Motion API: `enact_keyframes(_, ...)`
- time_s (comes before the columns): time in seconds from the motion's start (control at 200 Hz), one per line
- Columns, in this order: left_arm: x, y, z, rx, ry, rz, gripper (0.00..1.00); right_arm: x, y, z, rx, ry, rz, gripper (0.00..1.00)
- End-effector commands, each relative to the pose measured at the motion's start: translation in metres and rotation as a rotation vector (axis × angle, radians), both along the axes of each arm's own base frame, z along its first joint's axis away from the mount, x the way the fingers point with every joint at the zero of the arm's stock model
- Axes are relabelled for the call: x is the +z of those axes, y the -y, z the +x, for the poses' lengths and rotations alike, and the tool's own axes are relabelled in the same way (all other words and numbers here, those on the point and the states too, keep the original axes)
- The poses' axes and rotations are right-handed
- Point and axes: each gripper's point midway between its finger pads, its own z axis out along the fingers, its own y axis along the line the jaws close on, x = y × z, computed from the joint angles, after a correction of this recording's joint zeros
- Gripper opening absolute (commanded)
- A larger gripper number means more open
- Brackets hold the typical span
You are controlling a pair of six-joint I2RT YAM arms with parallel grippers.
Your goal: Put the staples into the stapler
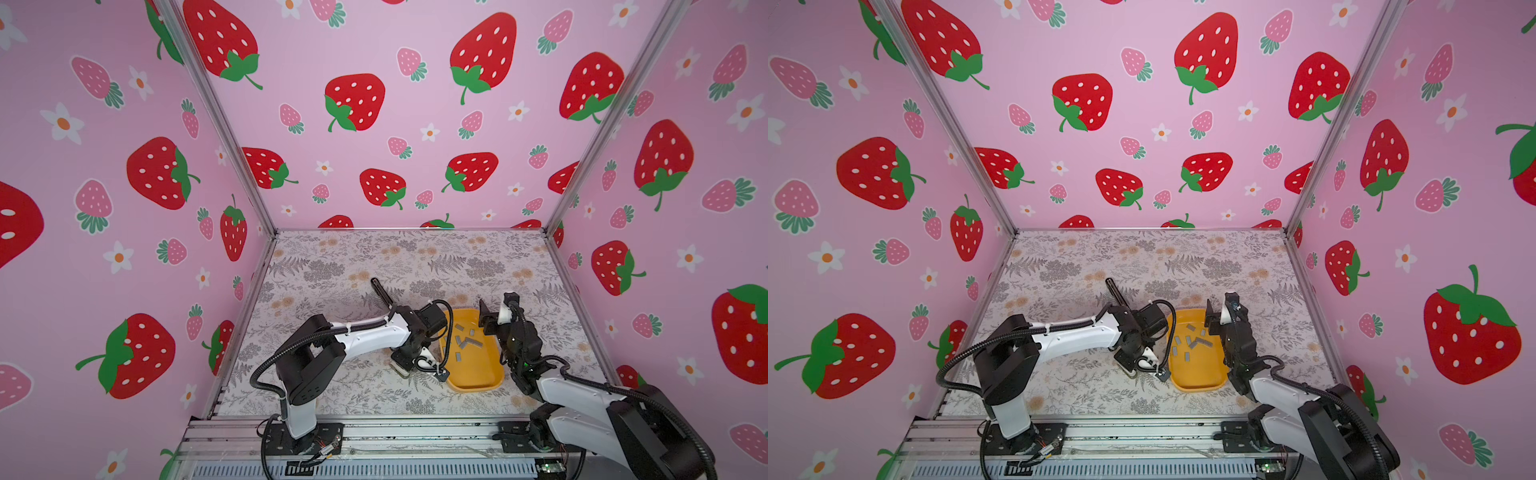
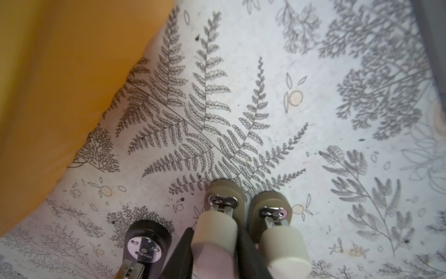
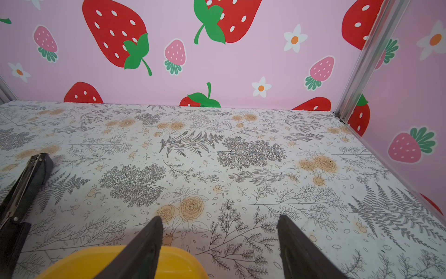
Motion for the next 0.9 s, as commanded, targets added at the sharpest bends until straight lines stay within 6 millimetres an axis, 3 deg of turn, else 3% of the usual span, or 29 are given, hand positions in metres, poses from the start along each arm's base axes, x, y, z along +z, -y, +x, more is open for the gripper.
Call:
enact_keyframes(0.0,0.005,0.004,-0.001,-0.018,-0.011,0.007,0.34,0.011,-0.002,0.005,-0.002,0.025,0.012,0.76)
enact_keyframes(0.12,0.004,0.003,-0.004,-0.018,-0.029,0.010,0.40,0.011,-0.002,0.005,0.000,0.025,0.012,0.77)
enact_keyframes(0.395,0.002,0.004,-0.003,-0.015,-0.032,0.017,0.39,0.011,-0.002,0.005,0.002,0.025,0.012,0.78)
enact_keyframes(0.745,0.005,0.009,0.000,0.011,-0.037,0.007,0.21,0.011,-0.002,0.005,-0.001,0.024,0.012,0.78)
enact_keyframes(0.82,0.018,0.012,0.006,0.042,-0.025,-0.034,0.13,0.012,-0.001,0.004,-0.001,0.029,0.014,0.78)
enact_keyframes(0.89,0.043,0.018,0.014,0.081,-0.009,-0.130,0.08,0.013,0.000,0.003,-0.007,0.034,0.018,0.81)
